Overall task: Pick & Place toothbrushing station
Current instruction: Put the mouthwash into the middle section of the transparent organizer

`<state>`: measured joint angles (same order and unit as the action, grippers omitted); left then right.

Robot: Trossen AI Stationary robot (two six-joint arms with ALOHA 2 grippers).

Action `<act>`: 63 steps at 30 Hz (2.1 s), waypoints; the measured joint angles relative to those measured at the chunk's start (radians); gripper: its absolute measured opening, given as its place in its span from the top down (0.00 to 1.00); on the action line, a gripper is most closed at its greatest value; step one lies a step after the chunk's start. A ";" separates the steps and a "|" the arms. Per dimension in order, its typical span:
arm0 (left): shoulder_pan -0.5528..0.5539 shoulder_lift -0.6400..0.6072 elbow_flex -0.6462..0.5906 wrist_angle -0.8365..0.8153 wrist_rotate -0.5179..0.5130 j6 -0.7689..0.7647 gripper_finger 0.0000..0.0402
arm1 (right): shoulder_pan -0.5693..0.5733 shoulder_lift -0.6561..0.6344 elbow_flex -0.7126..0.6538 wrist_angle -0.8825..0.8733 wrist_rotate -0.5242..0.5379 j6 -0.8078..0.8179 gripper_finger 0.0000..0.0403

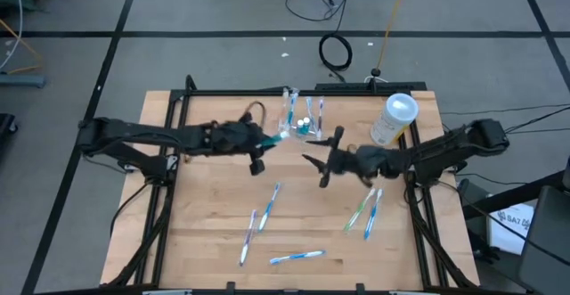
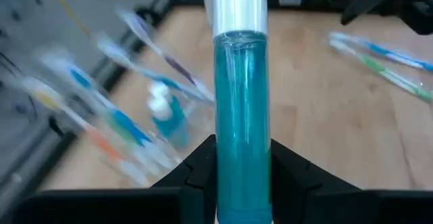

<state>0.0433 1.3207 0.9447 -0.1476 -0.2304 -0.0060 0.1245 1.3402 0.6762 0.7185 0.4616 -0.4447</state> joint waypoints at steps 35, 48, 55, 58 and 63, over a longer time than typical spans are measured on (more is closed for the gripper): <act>0.138 -0.084 -0.449 0.806 0.492 0.083 0.77 | -0.223 0.456 0.295 0.466 -0.569 0.556 0.55; 0.138 -0.084 -0.448 0.798 0.410 0.079 0.77 | -0.224 0.458 0.293 0.456 -0.563 0.535 0.77; 0.138 -0.084 -0.448 0.794 0.409 0.060 0.77 | -0.224 0.458 0.293 0.455 -0.564 0.539 0.73; 0.138 -0.084 -0.448 0.779 0.409 0.063 0.77 | -0.224 0.458 0.293 0.447 -0.565 0.540 0.74; 0.139 -0.084 -0.447 0.759 0.402 0.059 0.74 | -0.235 0.458 0.293 0.417 -0.571 0.538 0.78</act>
<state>0.1819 1.2369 0.4973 0.6116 0.1713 0.0533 -0.1107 1.7981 0.9688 1.1357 -0.1092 0.0937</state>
